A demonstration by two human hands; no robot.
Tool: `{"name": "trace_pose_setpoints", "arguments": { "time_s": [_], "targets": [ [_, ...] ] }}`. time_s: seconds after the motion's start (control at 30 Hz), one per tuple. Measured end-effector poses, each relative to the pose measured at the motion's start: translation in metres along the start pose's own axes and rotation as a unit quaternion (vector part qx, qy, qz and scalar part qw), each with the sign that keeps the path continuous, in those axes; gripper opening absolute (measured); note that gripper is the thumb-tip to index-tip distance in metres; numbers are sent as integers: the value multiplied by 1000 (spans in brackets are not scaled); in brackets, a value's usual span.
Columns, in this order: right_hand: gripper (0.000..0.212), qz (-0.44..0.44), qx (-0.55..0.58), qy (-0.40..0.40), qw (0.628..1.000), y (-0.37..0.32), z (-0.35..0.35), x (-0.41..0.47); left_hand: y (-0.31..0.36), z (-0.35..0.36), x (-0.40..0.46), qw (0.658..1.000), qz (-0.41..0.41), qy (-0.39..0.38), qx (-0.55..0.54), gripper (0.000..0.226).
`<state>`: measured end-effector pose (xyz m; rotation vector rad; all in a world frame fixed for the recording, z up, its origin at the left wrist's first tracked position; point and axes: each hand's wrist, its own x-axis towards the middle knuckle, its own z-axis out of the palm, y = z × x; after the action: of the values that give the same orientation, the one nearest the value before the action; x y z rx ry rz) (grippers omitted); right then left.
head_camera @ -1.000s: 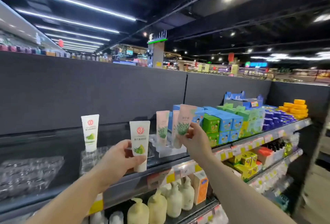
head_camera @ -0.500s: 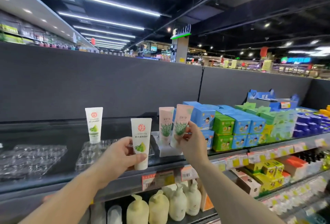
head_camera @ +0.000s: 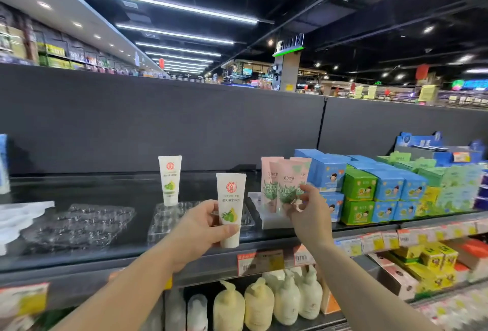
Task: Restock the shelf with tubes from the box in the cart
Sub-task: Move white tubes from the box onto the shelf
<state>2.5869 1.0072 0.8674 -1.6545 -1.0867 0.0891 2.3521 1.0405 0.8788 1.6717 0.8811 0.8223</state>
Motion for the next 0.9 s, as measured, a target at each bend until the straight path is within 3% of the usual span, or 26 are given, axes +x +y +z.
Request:
{"name": "trace_pose_setpoints", "arguments": {
  "time_s": [0.07,0.13,0.2,0.27,0.33,0.43,0.6,0.77,0.9],
  "targets": [
    [34,-35,9,45,998,-14,-1,-13,1,-3,-1,1000,8,8,17,37],
    [17,-69,48,18,996,-34,3,-28,1,-8,0,999,17,25,30,37],
    [15,-84,75,-90,990,-55,15,-44,1,-13,0,998,30,43,41,36],
    [26,-62,94,-223,968,-72,34,-56,1,-19,-1,996,42,59,52,34],
    [31,-20,116,-286,951,-83,54,-61,1,-27,-3,995,42,77,39,34],
    [26,16,145,-303,942,-100,75,-60,-1,-46,-7,994,39,97,35,34],
    [22,-19,102,-291,951,-126,104,-52,-12,-81,-18,987,68,103,105,35],
    [22,-13,81,-250,965,-134,128,-28,-29,-119,-32,933,26,89,349,44],
    [29,-32,32,-259,965,-131,157,-25,-36,-120,-32,904,22,45,424,37]
  ]
}}
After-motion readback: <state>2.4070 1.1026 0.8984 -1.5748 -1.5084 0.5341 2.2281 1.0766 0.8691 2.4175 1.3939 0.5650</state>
